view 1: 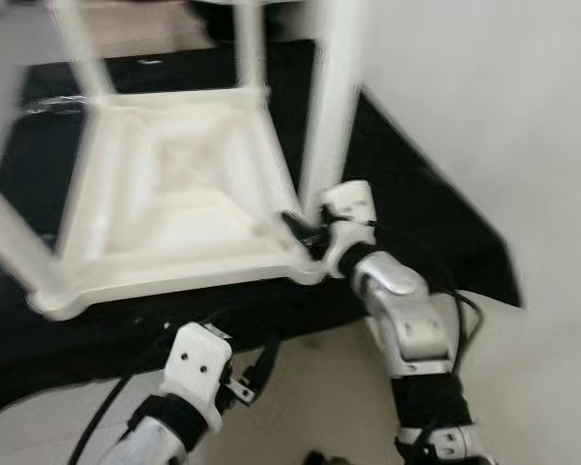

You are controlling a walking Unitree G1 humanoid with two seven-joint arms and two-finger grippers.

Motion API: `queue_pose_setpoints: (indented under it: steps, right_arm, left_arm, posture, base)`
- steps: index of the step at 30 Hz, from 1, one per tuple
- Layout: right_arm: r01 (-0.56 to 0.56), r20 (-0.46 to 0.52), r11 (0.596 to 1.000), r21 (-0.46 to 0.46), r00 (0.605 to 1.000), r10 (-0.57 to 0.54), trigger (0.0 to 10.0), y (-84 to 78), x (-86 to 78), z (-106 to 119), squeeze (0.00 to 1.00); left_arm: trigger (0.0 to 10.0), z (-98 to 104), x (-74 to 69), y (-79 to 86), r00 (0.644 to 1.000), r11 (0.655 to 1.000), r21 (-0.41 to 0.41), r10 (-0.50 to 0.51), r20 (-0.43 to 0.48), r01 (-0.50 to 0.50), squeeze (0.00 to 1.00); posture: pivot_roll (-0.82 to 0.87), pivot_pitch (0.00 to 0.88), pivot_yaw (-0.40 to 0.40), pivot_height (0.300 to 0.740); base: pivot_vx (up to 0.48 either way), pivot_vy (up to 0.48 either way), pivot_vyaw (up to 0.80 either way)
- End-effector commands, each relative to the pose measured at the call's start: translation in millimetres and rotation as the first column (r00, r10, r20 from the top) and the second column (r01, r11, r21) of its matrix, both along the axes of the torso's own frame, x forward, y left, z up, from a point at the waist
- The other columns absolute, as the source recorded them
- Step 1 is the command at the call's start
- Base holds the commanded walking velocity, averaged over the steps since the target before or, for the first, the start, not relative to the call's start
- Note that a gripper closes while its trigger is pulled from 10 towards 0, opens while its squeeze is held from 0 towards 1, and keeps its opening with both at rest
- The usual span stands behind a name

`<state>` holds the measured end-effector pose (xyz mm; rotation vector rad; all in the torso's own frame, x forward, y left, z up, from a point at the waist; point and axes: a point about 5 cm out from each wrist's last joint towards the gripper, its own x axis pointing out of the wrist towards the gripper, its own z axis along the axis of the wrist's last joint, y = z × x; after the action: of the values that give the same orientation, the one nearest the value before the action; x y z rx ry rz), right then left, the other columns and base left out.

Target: Building children table

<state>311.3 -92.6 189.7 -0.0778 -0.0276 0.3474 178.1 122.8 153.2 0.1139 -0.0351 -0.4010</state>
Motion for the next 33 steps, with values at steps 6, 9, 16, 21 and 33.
queue_pose_setpoints:
  steps: [6,9,16,21,33]
  right_arm:
    - [-0.073,-0.095,0.977,0.2,0.991,0.094,2.9,63.2,10.4,-13,0.0]
    - [-0.201,-0.045,0.957,0.208,0.976,0.215,10.0,74.9,13.6,7,0.29]
    - [-0.471,0.011,0.861,0.195,0.878,0.478,10.0,74.4,5.0,26,1.0]
    - [-0.676,0.025,0.728,0.114,0.734,0.678,10.0,66.0,13.9,21,1.0]
    - [-0.834,-0.062,0.545,0.091,0.541,0.838,10.0,56.8,43.7,19,0.0]
  left_arm:
    - [10.0,-1,8.2,-0.5,0.999,0.999,0.014,-0.036,-0.002,0.036,0.0]
    - [10.0,-1,10.5,-0.6,1.0,0.999,0.018,-0.03,0.005,0.03,0.0]
    - [10.0,0,11.5,0.3,1.0,1.0,0.015,-0.022,0.013,0.022,0.0]
    - [10.0,0,13.0,-1.8,0.999,1.0,0.007,-0.026,0.018,0.026,0.0]
    - [10.0,2,8.1,-3.3,0.999,1.0,0.004,-0.029,0.014,0.029,0.0]
  posture:
    - [0.03,0.167,-0.053,0.74]
    - [0.04,0.161,-0.06,0.74]
    - [0.05,0.159,-0.072,0.74]
    - [0.05,0.161,-0.077,0.74]
    - [0.09,0.188,-0.073,0.74]
  base:
    - [0.0,0.0,0.0]
    - [0.0,0.0,0.0]
    - [0.0,0.0,0.0]
    - [0.0,0.0,0.0]
    - [0.0,0.0,0.0]
